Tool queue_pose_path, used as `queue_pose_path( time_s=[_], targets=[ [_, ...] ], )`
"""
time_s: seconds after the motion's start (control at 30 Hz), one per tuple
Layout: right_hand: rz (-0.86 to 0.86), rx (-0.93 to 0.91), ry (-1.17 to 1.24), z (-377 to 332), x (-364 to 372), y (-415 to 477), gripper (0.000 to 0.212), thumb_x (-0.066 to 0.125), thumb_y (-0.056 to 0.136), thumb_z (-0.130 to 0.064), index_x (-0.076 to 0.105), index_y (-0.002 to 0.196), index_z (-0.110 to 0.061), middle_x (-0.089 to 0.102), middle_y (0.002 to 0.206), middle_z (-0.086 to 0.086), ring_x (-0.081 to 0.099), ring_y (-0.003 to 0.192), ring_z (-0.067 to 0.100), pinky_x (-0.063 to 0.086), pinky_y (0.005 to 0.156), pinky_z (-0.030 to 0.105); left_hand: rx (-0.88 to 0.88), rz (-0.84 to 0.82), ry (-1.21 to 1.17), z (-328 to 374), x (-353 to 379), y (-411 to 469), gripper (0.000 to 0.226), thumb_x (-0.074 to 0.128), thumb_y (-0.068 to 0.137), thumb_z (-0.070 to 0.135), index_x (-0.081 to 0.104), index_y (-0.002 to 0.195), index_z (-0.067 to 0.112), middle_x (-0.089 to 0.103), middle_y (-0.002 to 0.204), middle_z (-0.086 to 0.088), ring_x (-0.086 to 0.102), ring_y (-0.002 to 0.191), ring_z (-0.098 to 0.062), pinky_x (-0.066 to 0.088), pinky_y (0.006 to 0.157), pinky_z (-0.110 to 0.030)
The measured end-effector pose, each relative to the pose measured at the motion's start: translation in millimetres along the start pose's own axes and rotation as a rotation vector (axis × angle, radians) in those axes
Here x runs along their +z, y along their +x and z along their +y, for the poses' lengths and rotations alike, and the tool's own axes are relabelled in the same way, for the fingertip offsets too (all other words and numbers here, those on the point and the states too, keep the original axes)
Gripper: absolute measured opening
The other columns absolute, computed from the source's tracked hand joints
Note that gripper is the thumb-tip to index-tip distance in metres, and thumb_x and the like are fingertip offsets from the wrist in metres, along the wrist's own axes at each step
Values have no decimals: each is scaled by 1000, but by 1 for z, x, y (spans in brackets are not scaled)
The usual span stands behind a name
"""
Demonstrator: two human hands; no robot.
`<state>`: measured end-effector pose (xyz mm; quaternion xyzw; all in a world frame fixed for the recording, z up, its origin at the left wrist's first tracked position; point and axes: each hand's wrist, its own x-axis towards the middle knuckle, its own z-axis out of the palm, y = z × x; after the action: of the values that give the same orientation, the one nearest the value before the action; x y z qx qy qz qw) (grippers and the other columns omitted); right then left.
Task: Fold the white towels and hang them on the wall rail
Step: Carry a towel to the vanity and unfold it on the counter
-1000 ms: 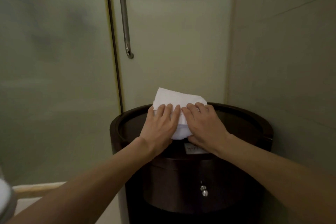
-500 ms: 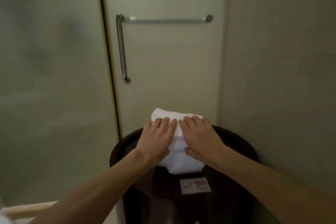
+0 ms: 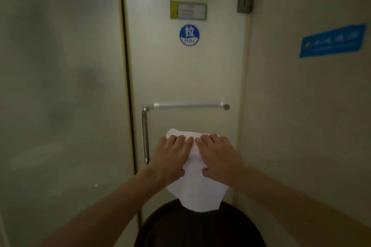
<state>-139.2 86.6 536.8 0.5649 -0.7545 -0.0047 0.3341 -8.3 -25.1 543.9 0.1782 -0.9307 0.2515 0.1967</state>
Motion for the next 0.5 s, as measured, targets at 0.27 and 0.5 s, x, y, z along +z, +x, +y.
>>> queue_pose_path(
  time_s=[0.27,0.5],
  targets=[
    [114,-32,70,51,-160,97,83,74,38,-44,55,111,-9,61,95,7,60,79,26,50,61,37,-28,-31,-78,-99,-158,62,97,78,50,42,43,136,14,55,125,-9,55,108,-31,45,92,-46],
    [139,-76,78,43,-216,132,79,76,37,-42,55,105,-9,61,92,9,58,74,29,47,57,37,-61,6,-38,-138,-222,55,91,70,68,37,27,146,16,41,139,-7,42,123,-29,37,98,-39]
  ],
)
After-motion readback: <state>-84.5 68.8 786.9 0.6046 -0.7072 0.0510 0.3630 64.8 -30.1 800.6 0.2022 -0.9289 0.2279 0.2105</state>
